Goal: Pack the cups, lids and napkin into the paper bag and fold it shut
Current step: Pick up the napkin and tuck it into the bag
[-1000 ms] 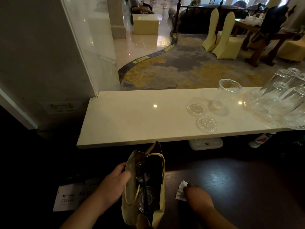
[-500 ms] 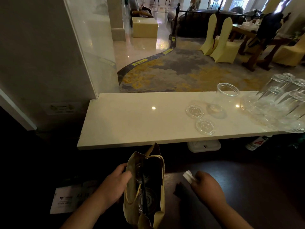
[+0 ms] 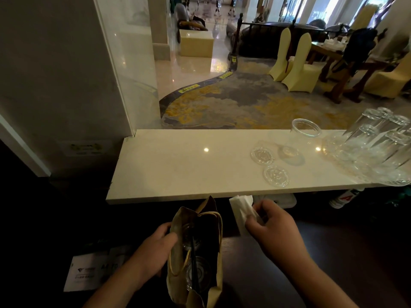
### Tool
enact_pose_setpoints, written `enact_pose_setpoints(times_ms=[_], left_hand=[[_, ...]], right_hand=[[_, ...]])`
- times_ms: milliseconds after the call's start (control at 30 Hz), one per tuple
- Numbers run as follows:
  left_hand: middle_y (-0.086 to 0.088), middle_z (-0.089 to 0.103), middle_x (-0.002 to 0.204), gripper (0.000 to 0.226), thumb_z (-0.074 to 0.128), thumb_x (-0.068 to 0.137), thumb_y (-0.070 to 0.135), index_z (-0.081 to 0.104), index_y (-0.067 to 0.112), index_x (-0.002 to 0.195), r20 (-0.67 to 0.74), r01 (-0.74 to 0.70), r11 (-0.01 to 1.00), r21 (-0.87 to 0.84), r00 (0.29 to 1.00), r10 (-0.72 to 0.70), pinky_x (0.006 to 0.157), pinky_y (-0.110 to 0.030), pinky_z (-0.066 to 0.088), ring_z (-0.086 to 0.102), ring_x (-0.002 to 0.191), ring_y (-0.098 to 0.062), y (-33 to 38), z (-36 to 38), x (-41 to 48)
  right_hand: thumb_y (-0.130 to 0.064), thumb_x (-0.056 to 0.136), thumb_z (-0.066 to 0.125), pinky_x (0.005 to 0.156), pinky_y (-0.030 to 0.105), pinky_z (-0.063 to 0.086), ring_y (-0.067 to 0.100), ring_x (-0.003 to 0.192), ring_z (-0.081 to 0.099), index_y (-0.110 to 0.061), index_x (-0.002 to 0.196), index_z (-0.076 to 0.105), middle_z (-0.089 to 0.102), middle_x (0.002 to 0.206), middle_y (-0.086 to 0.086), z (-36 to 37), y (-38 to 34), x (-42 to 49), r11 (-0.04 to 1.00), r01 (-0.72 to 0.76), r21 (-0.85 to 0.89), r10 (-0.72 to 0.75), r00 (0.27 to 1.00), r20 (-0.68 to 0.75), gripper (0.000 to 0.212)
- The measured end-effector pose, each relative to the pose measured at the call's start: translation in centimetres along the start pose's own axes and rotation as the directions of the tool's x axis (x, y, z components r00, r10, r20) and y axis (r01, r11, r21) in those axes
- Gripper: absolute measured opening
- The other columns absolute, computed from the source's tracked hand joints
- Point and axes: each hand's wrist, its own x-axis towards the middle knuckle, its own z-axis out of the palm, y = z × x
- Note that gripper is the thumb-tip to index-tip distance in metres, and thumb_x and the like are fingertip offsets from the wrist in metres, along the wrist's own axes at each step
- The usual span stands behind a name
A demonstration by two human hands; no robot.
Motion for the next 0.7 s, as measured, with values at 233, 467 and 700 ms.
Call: enact_pose_setpoints(times_ms=[233, 467, 700], left_hand=[[-0.002, 0.079, 0.100, 0.030, 0.055, 0.088, 0.044, 0.062, 0.044, 0.117, 0.033, -0.016, 1.000, -0.008, 0.999, 0.016, 0.093, -0.049, 0.058, 0.074, 0.098, -0.025, -0.2, -0.4, 0.3], [0.000, 0.080, 0.098, 0.025, 0.054, 0.096, 0.038, 0.064, 0.043, 0.118, 0.010, -0.021, 1.000, -0.010, 1.000, 0.021, 0.090, -0.045, 0.058, 0.075, 0.096, -0.023, 0.0, -0.1, 0.3], [0.002, 0.079, 0.101, 0.023, 0.060, 0.089, 0.047, 0.068, 0.039, 0.109, 0.000, -0.108, 0.994, 0.032, 0.994, 0.108, 0.091, -0.042, 0.058, 0.074, 0.098, -0.016, -0.7, -0.2, 0.3]], right_hand=[[-0.019, 0.084, 0.071, 0.045, 0.021, 0.048, 0.005, 0.051, 0.059, -0.024, 0.076, 0.058, 0.066, 0.068, -0.004, -2.5, -6.8, 0.6, 0.981, 0.117, 0.154, -0.114, 0.993, -0.031, 0.017], [-0.023, 0.085, 0.070, 0.048, 0.026, 0.046, 0.009, 0.057, 0.054, -0.027, 0.078, 0.054, 0.059, 0.069, -0.006, -1.4, -10.9, -1.3, 0.930, 0.327, 0.171, -0.329, 0.944, -0.017, 0.018], [-0.034, 0.082, 0.062, 0.057, 0.032, 0.046, 0.016, 0.076, 0.053, -0.024, 0.090, 0.049, 0.054, 0.089, -0.007, 4.1, -9.0, -3.0, 0.703, 0.678, -0.215, -0.632, 0.734, 0.248, 0.018]])
